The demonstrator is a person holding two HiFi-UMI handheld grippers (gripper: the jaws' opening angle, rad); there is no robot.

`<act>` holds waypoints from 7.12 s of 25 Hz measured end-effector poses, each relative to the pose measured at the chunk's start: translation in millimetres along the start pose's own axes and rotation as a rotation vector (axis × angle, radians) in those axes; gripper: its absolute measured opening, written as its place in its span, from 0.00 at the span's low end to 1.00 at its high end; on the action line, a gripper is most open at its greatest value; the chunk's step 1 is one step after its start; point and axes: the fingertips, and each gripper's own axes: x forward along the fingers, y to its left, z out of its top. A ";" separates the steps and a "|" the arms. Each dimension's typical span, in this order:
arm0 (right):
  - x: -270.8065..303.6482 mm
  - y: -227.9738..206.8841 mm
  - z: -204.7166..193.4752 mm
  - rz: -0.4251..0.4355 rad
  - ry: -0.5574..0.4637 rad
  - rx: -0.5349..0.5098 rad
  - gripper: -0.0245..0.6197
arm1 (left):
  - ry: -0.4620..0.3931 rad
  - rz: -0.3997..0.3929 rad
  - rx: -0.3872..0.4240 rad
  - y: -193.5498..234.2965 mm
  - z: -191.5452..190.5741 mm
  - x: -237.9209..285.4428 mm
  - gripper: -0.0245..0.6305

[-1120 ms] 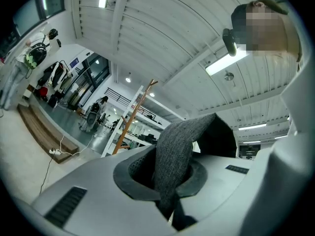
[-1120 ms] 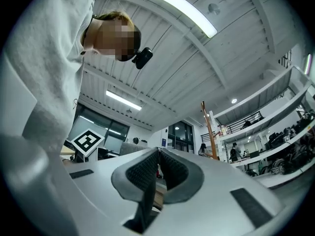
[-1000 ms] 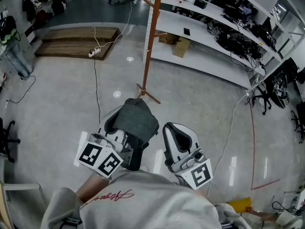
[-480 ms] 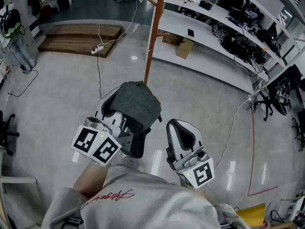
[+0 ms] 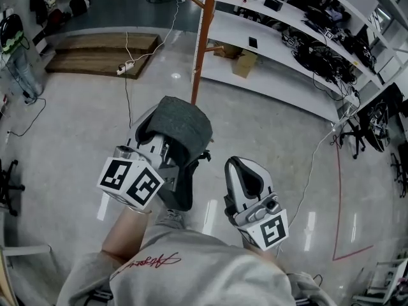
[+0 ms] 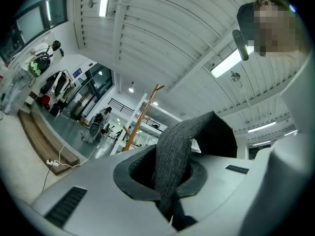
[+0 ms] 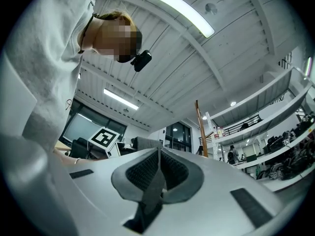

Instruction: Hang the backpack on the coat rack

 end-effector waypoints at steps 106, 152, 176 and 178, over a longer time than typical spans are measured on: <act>192.3 -246.1 -239.2 -0.159 0.242 0.215 0.08 | 0.722 0.233 0.115 317.4 -322.4 317.3 0.10; 172.6 -227.7 -237.4 -0.120 0.265 0.208 0.08 | 0.684 0.136 0.254 296.0 -329.6 271.0 0.30; 205.5 -171.9 -146.7 0.008 0.056 0.084 0.08 | 0.186 -0.051 0.207 142.3 -90.6 214.5 0.30; 206.4 -169.1 -141.5 0.008 0.050 0.079 0.08 | 0.190 -0.064 0.223 133.3 -86.1 210.1 0.30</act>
